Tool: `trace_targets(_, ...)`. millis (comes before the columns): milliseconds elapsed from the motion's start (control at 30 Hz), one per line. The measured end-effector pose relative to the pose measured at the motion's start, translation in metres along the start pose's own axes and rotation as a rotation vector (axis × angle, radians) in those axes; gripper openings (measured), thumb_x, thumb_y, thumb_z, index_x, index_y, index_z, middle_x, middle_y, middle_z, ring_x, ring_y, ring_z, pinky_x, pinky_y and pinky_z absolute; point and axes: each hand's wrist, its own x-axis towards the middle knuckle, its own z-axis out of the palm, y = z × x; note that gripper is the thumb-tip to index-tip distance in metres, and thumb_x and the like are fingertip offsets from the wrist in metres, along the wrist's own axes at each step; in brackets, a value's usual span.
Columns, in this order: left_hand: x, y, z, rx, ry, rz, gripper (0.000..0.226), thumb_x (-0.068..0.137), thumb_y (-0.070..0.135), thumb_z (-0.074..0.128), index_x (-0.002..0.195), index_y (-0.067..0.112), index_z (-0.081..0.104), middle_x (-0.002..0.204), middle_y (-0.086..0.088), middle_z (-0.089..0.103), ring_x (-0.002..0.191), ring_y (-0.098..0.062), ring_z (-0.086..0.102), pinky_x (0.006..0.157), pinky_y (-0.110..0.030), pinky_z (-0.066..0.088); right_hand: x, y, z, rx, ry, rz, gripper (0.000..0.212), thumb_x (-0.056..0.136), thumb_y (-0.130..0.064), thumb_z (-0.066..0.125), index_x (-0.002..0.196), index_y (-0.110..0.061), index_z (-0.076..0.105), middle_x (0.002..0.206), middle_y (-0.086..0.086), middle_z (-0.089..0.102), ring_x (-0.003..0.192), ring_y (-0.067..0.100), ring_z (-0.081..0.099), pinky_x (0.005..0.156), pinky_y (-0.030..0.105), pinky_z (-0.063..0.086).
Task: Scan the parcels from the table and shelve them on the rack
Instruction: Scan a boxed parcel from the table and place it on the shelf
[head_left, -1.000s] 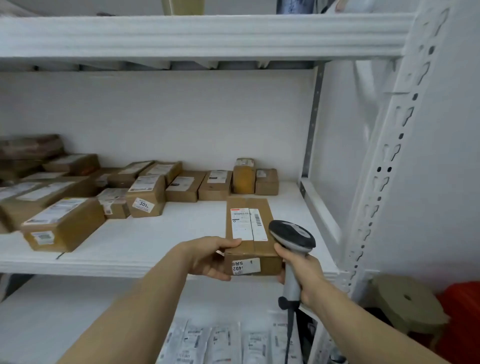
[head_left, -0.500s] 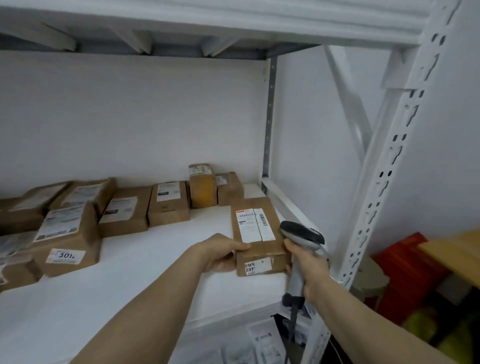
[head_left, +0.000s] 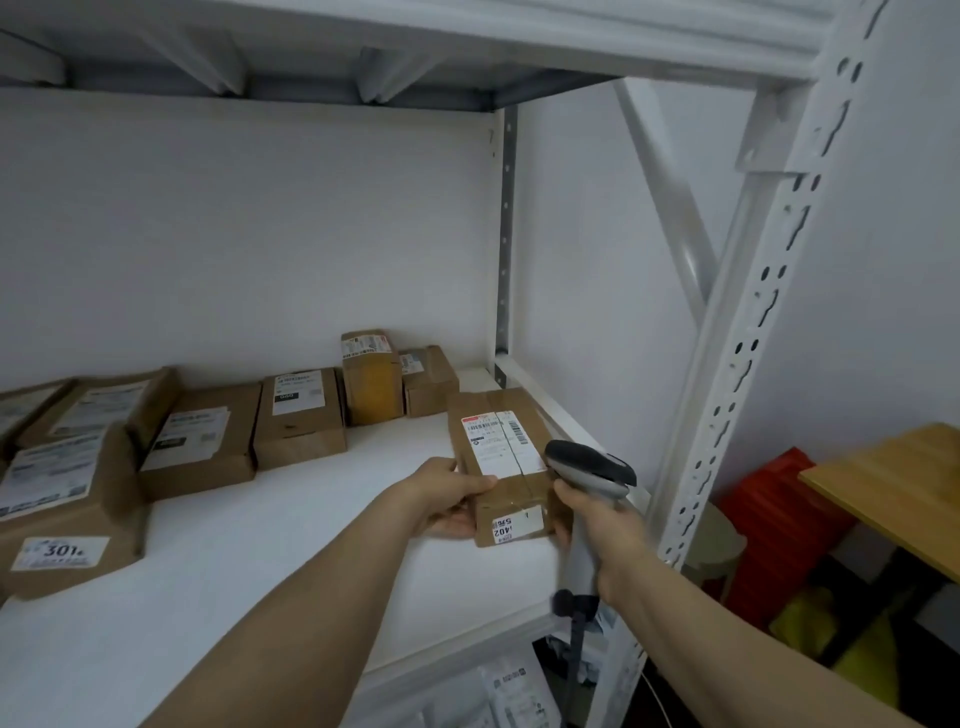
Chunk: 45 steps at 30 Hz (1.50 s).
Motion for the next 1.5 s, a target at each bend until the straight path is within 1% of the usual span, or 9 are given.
trace_targets(100, 0.008, -0.003, 0.009, 0.019, 0.065, 0.058, 0.049, 0.089, 0.015, 0.067, 0.132, 0.014, 0.045, 0.087, -0.001, 0.068, 0.066, -0.017, 0.072, 0.050, -0.028, 0.056, -0.001, 0.001, -0.001, -0.023, 0.037, -0.053, 0.018, 0.078, -0.013, 0.078, 0.084, -0.008, 0.062, 0.084, 0.013, 0.071, 0.076, 0.027, 0.068, 0.071, 0.035, 0.056)
trace_targets(233, 0.020, -0.006, 0.029, 0.181, 0.158, 0.169, 0.044, 0.091, 0.024, 0.064, 0.132, 0.017, 0.050, 0.122, -0.004, 0.065, 0.102, -0.025, 0.067, 0.089, -0.041, 0.055, 0.000, -0.003, -0.009, -0.016, 0.051, -0.112, 0.019, 0.078, -0.015, 0.079, 0.087, -0.009, 0.063, 0.083, 0.008, 0.070, 0.076, 0.022, 0.067, 0.072, 0.034, 0.055)
trace_targets(333, 0.022, -0.002, 0.041, 0.284, 0.230, 0.195, 0.043, 0.094, 0.026, 0.059, 0.134, 0.014, 0.049, 0.130, -0.006, 0.060, 0.112, -0.027, 0.061, 0.097, -0.043, 0.050, -0.001, -0.006, -0.021, -0.016, 0.022, -0.085, 0.017, 0.078, -0.013, 0.079, 0.086, -0.006, 0.065, 0.076, 0.008, 0.068, 0.065, 0.020, 0.063, 0.066, 0.034, 0.054)
trace_targets(433, 0.022, -0.001, 0.050, 0.340, 0.276, 0.223, 0.038, 0.097, 0.028, 0.053, 0.131, 0.011, 0.052, 0.126, -0.010, 0.060, 0.111, -0.029, 0.059, 0.095, -0.042, 0.050, -0.003, -0.006, -0.031, -0.024, -0.017, -0.072, 0.015, 0.079, -0.009, 0.078, 0.081, -0.008, 0.063, 0.074, 0.009, 0.067, 0.064, 0.020, 0.060, 0.070, 0.034, 0.055)
trace_targets(700, 0.000, -0.027, 0.061, 0.333, 0.423, 0.216, 0.023, 0.095, 0.030, 0.052, 0.086, 0.009, 0.054, 0.087, -0.012, 0.052, 0.078, -0.026, 0.053, 0.072, -0.039, 0.057, -0.016, 0.004, -0.049, -0.064, -0.176, 0.004, 0.015, 0.083, -0.010, 0.074, 0.081, -0.001, 0.061, 0.066, 0.012, 0.059, 0.055, 0.019, 0.052, 0.049, 0.026, 0.043)
trace_targets(867, -0.032, -0.036, 0.069, 0.389, 0.476, 0.313, 0.024, 0.085, 0.031, 0.059, 0.069, 0.013, 0.060, 0.069, 0.001, 0.061, 0.058, -0.018, 0.059, 0.058, -0.032, 0.056, -0.049, 0.016, -0.072, -0.177, -0.178, -0.031, 0.017, 0.083, -0.013, 0.074, 0.082, -0.001, 0.062, 0.066, 0.013, 0.060, 0.048, 0.016, 0.053, 0.047, 0.025, 0.044)
trace_targets(1167, -0.067, -0.059, 0.167, 0.365, -0.109, 0.352, 0.019, 0.081, 0.020, 0.061, 0.066, 0.009, 0.069, 0.059, 0.000, 0.064, 0.047, -0.010, 0.054, 0.047, -0.019, 0.044, -0.111, 0.020, -0.165, -0.347, 0.103, -0.153, 0.018, 0.083, -0.013, 0.075, 0.075, -0.004, 0.063, 0.058, 0.012, 0.060, 0.041, 0.015, 0.049, 0.042, 0.024, 0.041)
trace_targets(1400, -0.075, -0.073, 0.303, 0.539, -0.451, 0.395, 0.017, 0.081, 0.026, 0.068, 0.067, 0.017, 0.070, 0.059, 0.008, 0.068, 0.058, -0.010, 0.063, 0.055, -0.020, 0.046, -0.158, -0.011, -0.307, -0.511, 0.471, -0.170, 0.023, 0.081, -0.024, 0.077, 0.073, -0.007, 0.063, 0.051, 0.006, 0.061, 0.040, 0.016, 0.054, 0.044, 0.026, 0.045)
trace_targets(1500, -0.077, -0.074, 0.361, 0.626, -0.555, 0.422, 0.021, 0.080, 0.028, 0.068, 0.077, 0.009, 0.075, 0.075, -0.004, 0.074, 0.069, -0.015, 0.067, 0.073, -0.031, 0.054, -0.177, -0.023, -0.373, -0.762, 0.559, -0.149, 0.023, 0.082, -0.035, 0.074, 0.079, -0.014, 0.065, 0.058, 0.004, 0.067, 0.046, 0.017, 0.062, 0.052, 0.030, 0.051)
